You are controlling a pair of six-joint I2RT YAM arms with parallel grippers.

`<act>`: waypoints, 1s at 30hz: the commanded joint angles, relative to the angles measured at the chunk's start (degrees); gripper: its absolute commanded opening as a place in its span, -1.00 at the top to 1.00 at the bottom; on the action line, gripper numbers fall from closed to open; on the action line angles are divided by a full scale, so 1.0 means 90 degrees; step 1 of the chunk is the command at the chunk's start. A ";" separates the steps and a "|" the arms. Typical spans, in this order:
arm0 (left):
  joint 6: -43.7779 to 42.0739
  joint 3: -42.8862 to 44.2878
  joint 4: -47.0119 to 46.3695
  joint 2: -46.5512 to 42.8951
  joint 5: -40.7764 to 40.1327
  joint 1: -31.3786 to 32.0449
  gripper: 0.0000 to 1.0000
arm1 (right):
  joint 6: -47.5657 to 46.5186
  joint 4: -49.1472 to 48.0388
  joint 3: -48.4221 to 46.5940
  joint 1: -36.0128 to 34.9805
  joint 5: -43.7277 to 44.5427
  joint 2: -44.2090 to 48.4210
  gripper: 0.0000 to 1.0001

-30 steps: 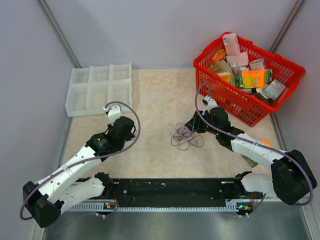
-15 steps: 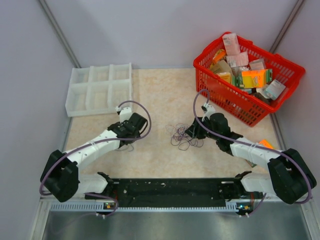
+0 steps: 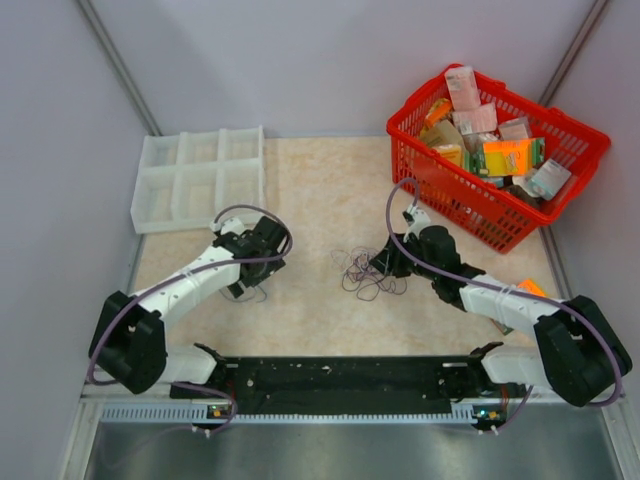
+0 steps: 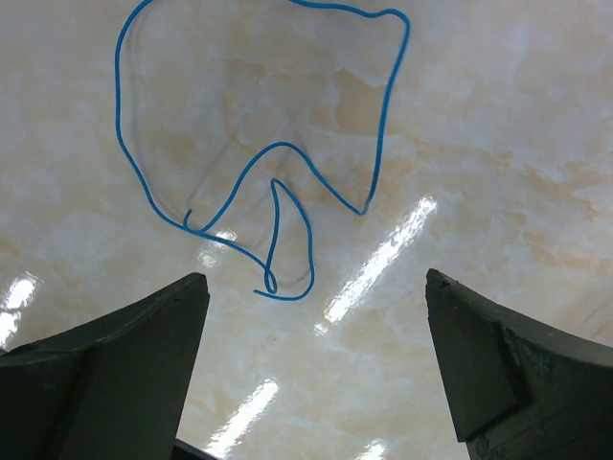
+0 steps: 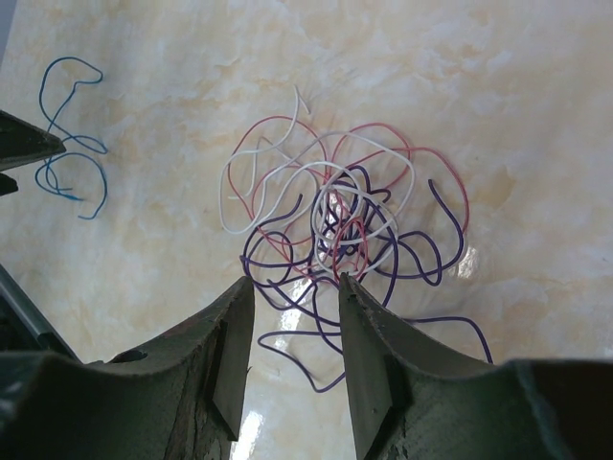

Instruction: Untangle the cables

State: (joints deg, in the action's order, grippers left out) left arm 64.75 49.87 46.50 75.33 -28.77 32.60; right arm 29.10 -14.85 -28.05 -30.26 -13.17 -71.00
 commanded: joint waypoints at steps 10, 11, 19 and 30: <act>0.1457 0.0445 0.0224 0.1317 0.1294 -0.1386 -0.52 | -0.0079 -0.0381 0.0060 -0.0046 0.0115 0.0067 0.20; 0.1467 0.0436 0.0185 0.1298 0.1158 -0.1386 -0.27 | -0.0079 -0.0362 0.0060 -0.0046 0.0135 0.0067 0.20; 0.1001 0.0513 0.0322 0.0236 0.0347 -0.1668 1.00 | -0.0030 -0.0449 0.0051 -0.0056 -0.0070 0.0018 0.20; -0.2818 0.1959 -0.1902 -0.0597 0.2237 -0.3805 1.00 | 0.0018 -0.0518 0.0100 -0.0046 -0.0129 0.0077 0.20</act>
State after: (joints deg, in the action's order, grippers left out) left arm 53.56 64.05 42.44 70.70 -19.38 5.08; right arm 29.15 -16.49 -27.59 -30.26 -13.61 -71.33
